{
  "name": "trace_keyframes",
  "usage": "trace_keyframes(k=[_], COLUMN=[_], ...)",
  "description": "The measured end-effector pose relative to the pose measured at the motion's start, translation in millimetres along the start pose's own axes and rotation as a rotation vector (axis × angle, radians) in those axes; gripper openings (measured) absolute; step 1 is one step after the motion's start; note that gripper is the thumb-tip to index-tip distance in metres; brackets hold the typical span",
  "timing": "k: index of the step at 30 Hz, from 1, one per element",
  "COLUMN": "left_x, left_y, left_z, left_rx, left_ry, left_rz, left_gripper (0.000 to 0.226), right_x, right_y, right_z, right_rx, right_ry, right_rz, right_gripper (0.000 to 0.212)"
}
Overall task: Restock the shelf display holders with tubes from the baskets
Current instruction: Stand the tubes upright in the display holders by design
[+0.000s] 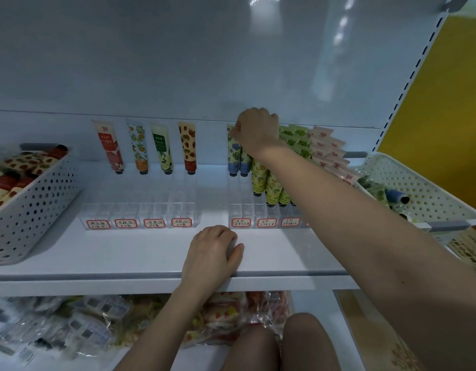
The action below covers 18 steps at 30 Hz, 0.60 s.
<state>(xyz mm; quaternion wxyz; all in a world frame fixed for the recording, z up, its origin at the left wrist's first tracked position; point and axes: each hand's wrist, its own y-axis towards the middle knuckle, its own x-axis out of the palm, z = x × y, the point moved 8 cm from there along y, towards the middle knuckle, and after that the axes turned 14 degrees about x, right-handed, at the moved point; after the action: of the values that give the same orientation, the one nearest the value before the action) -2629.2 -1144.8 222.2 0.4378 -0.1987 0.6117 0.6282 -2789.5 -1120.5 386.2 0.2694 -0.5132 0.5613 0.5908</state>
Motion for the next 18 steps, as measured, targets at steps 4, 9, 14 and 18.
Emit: trace_keyframes(k=[4, 9, 14, 18], left_x=[-0.1, -0.6, 0.9, -1.5], left_y=[0.3, -0.2, 2.1, -1.0], left_z=[0.3, 0.2, 1.1, 1.6], left_rx=[-0.002, -0.012, -0.010, -0.034], left_ry=[-0.003, -0.005, -0.025, -0.063], left_rz=[-0.010, -0.014, -0.042, -0.037], left_gripper=[0.019, 0.018, 0.018, 0.023], right_x=[-1.2, -2.7, -10.7, -18.0], right_y=[-0.7, -1.7, -3.0, -11.1], right_z=[1.7, 3.3, 10.2, 21.0], right_rx=[0.003, -0.004, -0.009, -0.019], right_ry=[0.042, 0.088, 0.180, 0.248], right_rz=[-0.003, 0.009, 0.017, 0.059], right_gripper=[0.026, 0.028, 0.031, 0.028])
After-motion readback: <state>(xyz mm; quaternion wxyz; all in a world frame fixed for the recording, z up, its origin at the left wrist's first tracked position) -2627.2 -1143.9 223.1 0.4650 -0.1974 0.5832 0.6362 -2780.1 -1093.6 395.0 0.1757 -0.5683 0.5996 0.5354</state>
